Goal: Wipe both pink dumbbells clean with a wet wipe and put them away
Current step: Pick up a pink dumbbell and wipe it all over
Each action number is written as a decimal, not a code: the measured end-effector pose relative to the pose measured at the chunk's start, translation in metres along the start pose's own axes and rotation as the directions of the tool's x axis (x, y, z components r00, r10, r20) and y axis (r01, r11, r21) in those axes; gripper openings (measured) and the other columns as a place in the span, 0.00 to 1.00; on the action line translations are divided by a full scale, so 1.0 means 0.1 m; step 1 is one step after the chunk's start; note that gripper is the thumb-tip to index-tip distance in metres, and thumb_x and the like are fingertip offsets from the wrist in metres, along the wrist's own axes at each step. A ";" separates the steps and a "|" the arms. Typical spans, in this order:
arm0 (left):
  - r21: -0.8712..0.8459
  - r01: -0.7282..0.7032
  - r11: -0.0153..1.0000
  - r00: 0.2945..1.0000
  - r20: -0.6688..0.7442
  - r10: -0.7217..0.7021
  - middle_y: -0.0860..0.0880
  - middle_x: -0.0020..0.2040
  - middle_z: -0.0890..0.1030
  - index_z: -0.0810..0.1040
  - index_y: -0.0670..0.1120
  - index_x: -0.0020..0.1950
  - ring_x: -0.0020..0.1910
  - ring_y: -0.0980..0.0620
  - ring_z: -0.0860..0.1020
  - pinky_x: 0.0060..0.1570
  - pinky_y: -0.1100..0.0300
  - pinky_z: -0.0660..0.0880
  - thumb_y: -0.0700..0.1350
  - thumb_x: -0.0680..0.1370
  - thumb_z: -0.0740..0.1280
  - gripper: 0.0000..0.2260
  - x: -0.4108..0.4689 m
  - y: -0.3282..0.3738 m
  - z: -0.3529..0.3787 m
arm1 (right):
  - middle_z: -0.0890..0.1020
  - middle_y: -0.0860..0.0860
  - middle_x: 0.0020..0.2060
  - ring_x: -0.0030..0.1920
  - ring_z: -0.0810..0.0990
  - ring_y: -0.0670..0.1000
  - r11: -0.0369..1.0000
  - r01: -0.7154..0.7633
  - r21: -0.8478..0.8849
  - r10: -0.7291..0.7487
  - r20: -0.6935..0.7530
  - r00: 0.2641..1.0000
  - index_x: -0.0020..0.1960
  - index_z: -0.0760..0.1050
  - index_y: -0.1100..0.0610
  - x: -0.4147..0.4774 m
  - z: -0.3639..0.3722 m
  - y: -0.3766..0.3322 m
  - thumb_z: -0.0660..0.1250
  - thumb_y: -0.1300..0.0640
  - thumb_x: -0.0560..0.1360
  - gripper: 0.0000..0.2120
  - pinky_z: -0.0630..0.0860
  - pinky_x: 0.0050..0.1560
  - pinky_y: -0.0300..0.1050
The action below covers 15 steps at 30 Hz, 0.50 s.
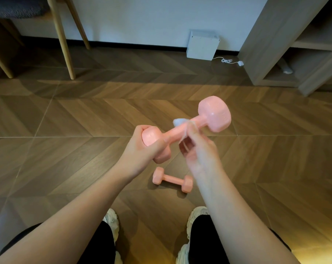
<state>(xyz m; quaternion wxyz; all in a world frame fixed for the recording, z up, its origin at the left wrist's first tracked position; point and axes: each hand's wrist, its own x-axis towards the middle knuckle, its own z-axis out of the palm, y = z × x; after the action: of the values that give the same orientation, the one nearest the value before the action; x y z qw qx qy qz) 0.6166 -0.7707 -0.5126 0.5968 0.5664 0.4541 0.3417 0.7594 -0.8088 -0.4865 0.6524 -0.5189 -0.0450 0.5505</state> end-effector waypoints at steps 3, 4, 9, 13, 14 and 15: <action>0.056 -0.020 0.998 1.000 -0.007 0.021 0.56 0.50 0.79 0.69 0.52 0.58 0.46 0.67 0.78 0.43 0.68 0.74 0.61 0.63 0.73 0.29 -0.02 0.01 -0.02 | 0.87 0.55 0.48 0.52 0.83 0.50 0.980 -0.021 0.196 0.036 -0.075 0.997 0.52 0.79 0.57 0.09 -0.06 -0.16 0.70 0.55 0.76 0.07 0.75 0.58 0.48; 0.081 -0.040 0.996 0.999 -0.005 0.041 0.56 0.51 0.78 0.68 0.54 0.58 0.46 0.66 0.77 0.44 0.66 0.75 0.61 0.62 0.74 0.29 -0.02 0.00 -0.01 | 0.87 0.55 0.48 0.51 0.83 0.51 0.973 -0.031 0.227 0.049 -0.077 0.996 0.53 0.79 0.57 0.10 -0.06 -0.18 0.71 0.55 0.76 0.08 0.76 0.56 0.48; -0.187 0.208 0.960 0.974 0.129 -0.186 0.49 0.53 0.76 0.67 0.46 0.68 0.45 0.59 0.79 0.45 0.59 0.79 0.63 0.64 0.73 0.38 -0.01 0.00 0.05 | 0.87 0.54 0.45 0.52 0.83 0.51 0.972 -0.014 0.234 0.031 -0.069 0.997 0.52 0.78 0.57 0.11 -0.07 -0.13 0.70 0.55 0.76 0.08 0.74 0.60 0.48; -0.310 0.488 0.816 0.849 0.388 -0.360 0.37 0.45 0.76 0.73 0.37 0.66 0.40 0.42 0.77 0.42 0.50 0.78 0.69 0.69 0.66 0.40 -0.03 -0.02 0.03 | 0.86 0.54 0.46 0.50 0.82 0.51 0.987 0.015 0.161 -0.006 -0.058 0.998 0.54 0.79 0.57 0.13 -0.06 -0.13 0.69 0.52 0.76 0.10 0.75 0.59 0.49; -0.328 0.462 0.824 0.866 0.368 -0.340 0.37 0.45 0.75 0.73 0.36 0.65 0.40 0.41 0.75 0.41 0.50 0.77 0.68 0.71 0.65 0.38 -0.02 -0.02 0.02 | 0.86 0.54 0.48 0.50 0.82 0.51 0.992 0.027 0.127 -0.020 -0.058 0.998 0.54 0.79 0.57 0.12 -0.06 -0.11 0.68 0.52 0.77 0.10 0.75 0.58 0.48; -0.339 0.417 0.843 0.892 0.330 -0.309 0.37 0.45 0.75 0.73 0.37 0.63 0.40 0.42 0.74 0.40 0.50 0.77 0.66 0.72 0.64 0.35 -0.01 -0.03 0.03 | 0.85 0.55 0.49 0.50 0.81 0.51 0.996 0.044 0.073 -0.040 -0.044 0.998 0.53 0.81 0.57 0.09 -0.06 -0.08 0.68 0.53 0.77 0.09 0.75 0.58 0.48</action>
<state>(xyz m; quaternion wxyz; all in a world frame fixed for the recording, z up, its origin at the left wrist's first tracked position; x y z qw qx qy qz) 0.6182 -0.7732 -0.5153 0.8087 0.3751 0.3909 0.2289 0.7715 -0.8046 -0.4878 0.6835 -0.5050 -0.0214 0.5267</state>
